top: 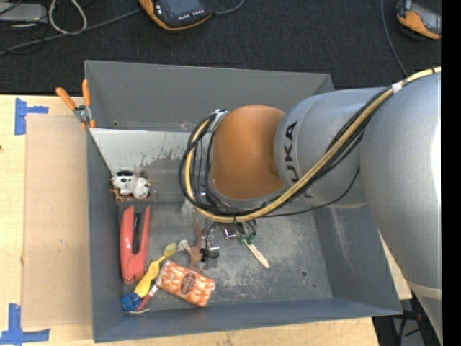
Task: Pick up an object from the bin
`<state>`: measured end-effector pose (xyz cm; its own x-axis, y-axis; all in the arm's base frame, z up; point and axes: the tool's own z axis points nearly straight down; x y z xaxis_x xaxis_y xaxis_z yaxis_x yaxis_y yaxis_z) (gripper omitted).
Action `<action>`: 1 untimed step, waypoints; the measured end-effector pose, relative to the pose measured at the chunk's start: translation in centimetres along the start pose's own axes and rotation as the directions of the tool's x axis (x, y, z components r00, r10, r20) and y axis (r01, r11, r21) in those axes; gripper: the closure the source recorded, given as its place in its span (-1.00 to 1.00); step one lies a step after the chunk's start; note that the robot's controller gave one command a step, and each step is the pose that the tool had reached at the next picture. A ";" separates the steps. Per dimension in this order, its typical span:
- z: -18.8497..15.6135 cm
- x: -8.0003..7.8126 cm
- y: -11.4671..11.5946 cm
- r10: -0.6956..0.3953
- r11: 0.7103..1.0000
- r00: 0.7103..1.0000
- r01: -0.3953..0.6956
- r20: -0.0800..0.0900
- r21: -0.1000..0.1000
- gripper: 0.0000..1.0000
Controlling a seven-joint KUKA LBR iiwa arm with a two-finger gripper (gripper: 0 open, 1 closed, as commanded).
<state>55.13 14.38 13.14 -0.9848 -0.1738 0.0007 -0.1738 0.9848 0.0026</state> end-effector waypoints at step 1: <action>4.9 4.7 1.8 -0.079 0.997 0.997 0.079 -0.004 -0.002 -1.00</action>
Offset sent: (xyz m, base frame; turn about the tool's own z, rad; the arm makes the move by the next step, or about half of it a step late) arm -0.0625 0.0024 -0.0614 0.0752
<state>50.13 15.37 8.25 -0.9680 -0.2509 0.0047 -0.2509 0.9680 0.0046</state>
